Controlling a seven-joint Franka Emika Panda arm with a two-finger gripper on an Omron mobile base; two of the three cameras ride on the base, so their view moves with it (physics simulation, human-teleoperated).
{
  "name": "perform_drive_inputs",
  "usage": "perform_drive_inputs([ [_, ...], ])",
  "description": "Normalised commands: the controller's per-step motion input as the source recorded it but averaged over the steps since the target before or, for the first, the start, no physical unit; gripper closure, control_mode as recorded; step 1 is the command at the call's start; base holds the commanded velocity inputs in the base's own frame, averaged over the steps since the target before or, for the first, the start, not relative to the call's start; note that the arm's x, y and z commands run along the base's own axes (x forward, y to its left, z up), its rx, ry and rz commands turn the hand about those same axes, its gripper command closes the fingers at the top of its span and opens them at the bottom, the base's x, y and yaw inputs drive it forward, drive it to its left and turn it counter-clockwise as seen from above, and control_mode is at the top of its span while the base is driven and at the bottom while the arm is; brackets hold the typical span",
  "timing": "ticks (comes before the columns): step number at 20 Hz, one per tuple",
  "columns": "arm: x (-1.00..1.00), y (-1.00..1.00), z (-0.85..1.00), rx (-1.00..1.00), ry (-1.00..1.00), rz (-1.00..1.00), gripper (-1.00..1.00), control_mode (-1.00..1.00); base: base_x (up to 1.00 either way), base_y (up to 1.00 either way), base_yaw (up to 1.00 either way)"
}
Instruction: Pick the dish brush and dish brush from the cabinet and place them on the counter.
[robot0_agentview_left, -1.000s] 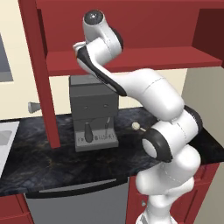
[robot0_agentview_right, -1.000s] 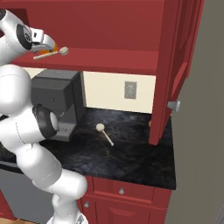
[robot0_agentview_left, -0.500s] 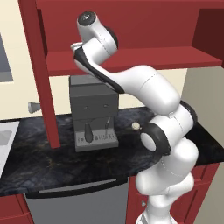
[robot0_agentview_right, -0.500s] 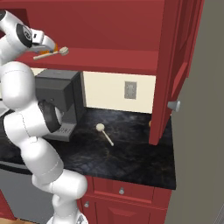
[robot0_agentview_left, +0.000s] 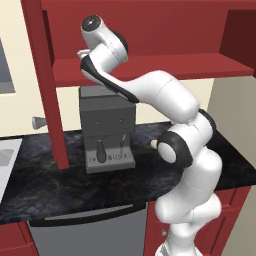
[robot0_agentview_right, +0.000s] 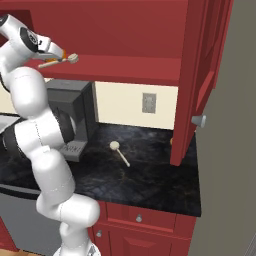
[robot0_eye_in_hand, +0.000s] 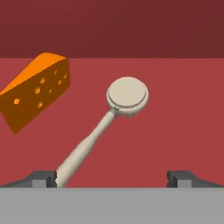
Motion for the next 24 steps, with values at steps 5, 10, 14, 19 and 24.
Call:
perform_drive_inputs([
  [5, 0.38, 0.14, 0.00, 0.00, 0.01, -0.04, -1.00, -1.00, 0.00, 0.00, 0.00],
  [10, 0.36, 0.16, 0.00, 0.00, 0.01, -0.04, -1.00, -1.00, 0.00, 0.00, 0.00],
  [14, 0.28, 0.14, -0.04, 0.00, 0.03, -0.03, -1.00, -1.00, 0.00, 0.00, 0.00],
  [19, 0.04, -0.05, -0.11, 0.00, 0.01, -0.04, -1.00, -1.00, 0.00, 0.00, 0.00],
  [24, -0.10, -0.17, -0.22, 0.00, 0.02, -0.05, -1.00, -1.00, 0.00, 0.00, 0.00],
])
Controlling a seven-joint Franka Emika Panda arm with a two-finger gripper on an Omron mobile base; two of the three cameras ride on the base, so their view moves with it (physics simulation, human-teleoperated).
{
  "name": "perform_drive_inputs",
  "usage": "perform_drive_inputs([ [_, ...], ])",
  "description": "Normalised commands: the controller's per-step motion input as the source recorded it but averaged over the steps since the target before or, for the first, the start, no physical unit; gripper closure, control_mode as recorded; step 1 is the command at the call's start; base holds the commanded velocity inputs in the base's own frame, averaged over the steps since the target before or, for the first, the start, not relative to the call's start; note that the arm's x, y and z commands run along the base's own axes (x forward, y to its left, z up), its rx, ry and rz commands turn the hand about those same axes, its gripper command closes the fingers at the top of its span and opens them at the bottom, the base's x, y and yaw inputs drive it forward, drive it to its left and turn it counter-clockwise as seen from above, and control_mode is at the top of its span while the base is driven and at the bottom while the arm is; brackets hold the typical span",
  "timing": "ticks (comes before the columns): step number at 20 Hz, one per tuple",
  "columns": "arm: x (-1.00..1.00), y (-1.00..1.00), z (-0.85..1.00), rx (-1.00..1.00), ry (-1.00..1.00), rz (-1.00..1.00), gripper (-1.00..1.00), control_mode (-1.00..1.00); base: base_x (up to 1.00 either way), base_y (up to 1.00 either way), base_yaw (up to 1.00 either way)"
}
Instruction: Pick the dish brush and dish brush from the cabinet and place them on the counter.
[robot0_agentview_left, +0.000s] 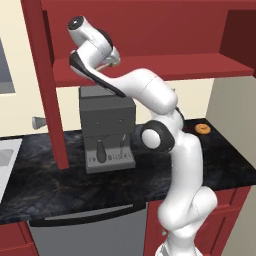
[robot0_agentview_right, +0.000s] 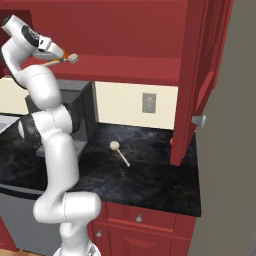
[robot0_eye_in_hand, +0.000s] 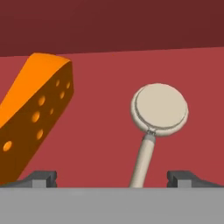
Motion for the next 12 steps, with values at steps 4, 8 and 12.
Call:
perform_drive_inputs([
  [4, -0.05, 0.00, -0.31, 0.00, 0.01, -0.05, -1.00, -1.00, 0.00, 0.00, 0.00],
  [8, -0.03, 0.00, -0.39, 0.00, 0.01, -0.05, -1.00, -1.00, 0.00, 0.00, 0.00],
  [12, -0.04, 0.00, -0.29, 0.01, 0.00, -0.05, 1.00, -1.00, 0.00, 0.00, 0.00],
])
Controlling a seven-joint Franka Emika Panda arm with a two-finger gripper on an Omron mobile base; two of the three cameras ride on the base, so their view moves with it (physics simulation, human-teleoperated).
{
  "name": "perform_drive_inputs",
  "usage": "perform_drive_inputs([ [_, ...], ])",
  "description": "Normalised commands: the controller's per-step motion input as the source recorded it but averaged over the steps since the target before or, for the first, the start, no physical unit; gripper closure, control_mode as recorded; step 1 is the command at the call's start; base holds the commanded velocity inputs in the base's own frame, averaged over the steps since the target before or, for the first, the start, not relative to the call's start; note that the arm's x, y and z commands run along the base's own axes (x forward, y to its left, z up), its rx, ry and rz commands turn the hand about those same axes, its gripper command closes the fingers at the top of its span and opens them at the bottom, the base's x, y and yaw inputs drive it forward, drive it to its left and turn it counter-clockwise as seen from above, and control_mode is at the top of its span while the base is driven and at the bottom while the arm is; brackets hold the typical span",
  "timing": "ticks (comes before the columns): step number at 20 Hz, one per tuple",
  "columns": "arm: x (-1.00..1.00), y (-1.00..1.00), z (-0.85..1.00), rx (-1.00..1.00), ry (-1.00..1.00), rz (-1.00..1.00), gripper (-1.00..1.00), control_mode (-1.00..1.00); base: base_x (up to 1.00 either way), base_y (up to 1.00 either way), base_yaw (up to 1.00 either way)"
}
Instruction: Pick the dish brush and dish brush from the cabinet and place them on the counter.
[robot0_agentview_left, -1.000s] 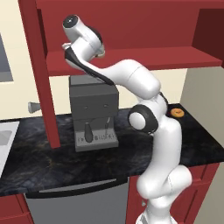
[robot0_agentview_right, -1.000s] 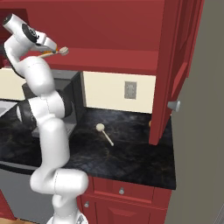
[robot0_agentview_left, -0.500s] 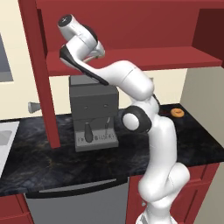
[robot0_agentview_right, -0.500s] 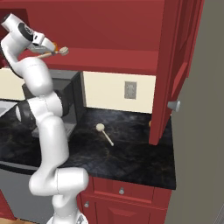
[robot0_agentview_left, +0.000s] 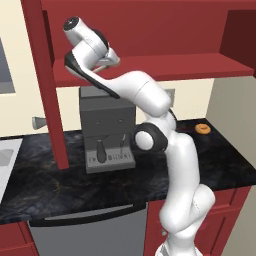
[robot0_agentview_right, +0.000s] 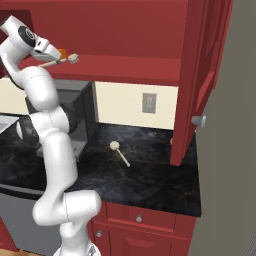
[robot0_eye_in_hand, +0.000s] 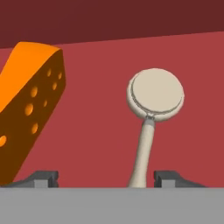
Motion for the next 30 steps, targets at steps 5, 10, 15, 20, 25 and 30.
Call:
perform_drive_inputs([
  [5, -0.05, 0.00, -0.27, 0.03, -0.03, -0.04, 1.00, -1.00, 0.00, 0.00, 0.00],
  [10, -0.02, 0.00, -0.19, 0.03, -0.04, -0.06, 1.00, -1.00, 0.00, 0.00, 0.00],
  [15, -0.16, -0.02, 0.19, 0.08, -0.04, -0.03, 1.00, -1.00, 0.00, 0.00, 0.00],
  [20, -0.38, -0.26, 0.13, 0.10, -0.01, 0.00, 1.00, -1.00, 0.00, 0.00, 0.00],
  [25, -0.56, -0.36, 0.02, 0.05, -0.02, 0.03, 1.00, -1.00, 0.00, 0.00, 0.00],
  [30, -0.81, -0.20, 0.00, 0.00, -0.04, 0.03, 1.00, -1.00, 0.00, 0.00, 0.00],
])
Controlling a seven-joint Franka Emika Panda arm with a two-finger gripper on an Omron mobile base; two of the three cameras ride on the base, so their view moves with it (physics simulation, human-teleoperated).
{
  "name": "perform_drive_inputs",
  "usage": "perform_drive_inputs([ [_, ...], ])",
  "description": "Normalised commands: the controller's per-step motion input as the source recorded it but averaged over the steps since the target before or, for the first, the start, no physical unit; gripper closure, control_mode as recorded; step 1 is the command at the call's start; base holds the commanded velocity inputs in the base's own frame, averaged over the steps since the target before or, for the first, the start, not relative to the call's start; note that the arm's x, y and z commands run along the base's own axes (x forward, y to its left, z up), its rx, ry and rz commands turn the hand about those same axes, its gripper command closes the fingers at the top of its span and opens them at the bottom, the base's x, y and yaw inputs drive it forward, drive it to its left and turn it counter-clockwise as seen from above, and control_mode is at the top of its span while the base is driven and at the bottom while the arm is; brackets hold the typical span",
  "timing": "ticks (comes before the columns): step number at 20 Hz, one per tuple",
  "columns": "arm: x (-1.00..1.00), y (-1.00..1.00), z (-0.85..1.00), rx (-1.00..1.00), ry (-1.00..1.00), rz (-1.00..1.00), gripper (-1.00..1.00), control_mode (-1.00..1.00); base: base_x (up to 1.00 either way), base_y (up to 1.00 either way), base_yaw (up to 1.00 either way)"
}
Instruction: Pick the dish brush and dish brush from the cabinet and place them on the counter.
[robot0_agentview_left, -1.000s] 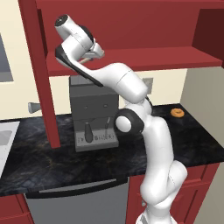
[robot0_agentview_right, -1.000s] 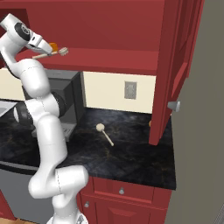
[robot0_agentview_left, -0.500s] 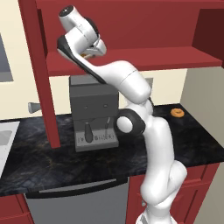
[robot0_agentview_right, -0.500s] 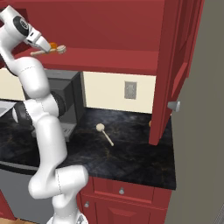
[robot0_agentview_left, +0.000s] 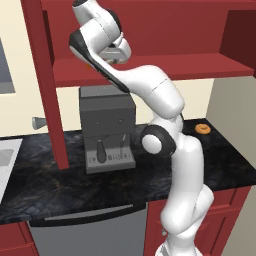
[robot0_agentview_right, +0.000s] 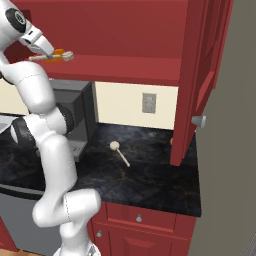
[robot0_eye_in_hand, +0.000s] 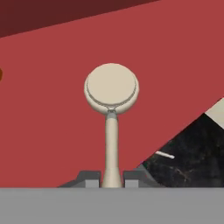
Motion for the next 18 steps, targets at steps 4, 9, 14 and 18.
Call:
perform_drive_inputs([
  [4, -0.98, -0.23, 0.01, 0.05, -0.09, 0.05, 1.00, -1.00, 0.00, 0.00, 0.00],
  [9, -1.00, -0.24, 0.09, 0.07, -0.13, 0.07, 1.00, -1.00, 0.00, 0.00, 0.00],
  [14, -1.00, -0.47, 0.00, 0.08, -0.18, 0.02, 1.00, -1.00, 0.00, 0.00, 0.00],
  [18, -1.00, -0.67, -0.12, 0.04, -0.14, 0.00, 1.00, -1.00, 0.00, 0.00, 0.00],
])
